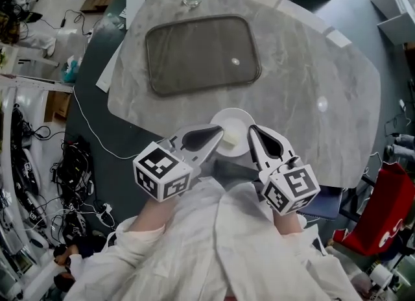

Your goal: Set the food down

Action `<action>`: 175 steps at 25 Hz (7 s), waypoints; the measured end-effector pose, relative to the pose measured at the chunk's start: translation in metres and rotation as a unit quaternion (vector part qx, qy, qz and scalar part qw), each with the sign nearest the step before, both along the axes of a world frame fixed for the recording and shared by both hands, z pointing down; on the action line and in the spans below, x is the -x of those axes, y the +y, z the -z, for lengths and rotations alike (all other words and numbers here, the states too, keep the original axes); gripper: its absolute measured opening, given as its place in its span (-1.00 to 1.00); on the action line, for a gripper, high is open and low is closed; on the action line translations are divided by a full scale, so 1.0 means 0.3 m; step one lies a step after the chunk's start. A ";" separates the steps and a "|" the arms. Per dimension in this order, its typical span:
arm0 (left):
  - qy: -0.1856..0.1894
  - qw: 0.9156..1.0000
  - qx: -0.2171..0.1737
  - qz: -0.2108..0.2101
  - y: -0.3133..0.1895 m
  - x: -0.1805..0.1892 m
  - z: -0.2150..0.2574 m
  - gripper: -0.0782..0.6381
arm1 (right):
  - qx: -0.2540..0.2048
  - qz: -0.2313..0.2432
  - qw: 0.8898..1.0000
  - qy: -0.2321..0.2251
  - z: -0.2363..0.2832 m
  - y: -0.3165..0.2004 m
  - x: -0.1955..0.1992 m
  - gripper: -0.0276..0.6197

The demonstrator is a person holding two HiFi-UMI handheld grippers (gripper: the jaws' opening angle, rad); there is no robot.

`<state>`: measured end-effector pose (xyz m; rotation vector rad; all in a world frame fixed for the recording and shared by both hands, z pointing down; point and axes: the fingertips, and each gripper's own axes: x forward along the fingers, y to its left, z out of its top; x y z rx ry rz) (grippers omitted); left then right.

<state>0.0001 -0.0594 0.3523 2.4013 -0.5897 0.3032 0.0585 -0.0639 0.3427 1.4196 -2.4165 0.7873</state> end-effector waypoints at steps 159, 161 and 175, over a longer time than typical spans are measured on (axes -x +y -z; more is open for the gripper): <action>-0.161 0.979 0.114 0.047 -0.732 0.349 -0.475 -0.54 | 0.127 0.012 0.989 0.070 -0.495 -0.765 0.124 -0.71; -0.161 0.979 0.117 0.046 -0.743 0.345 -0.488 -0.54 | 0.131 0.009 0.989 0.071 -0.512 -0.775 0.120 -0.71; -0.164 0.975 0.140 0.057 -0.754 0.357 -0.544 -0.54 | 0.137 0.012 0.988 0.066 -0.549 -0.792 0.145 -0.61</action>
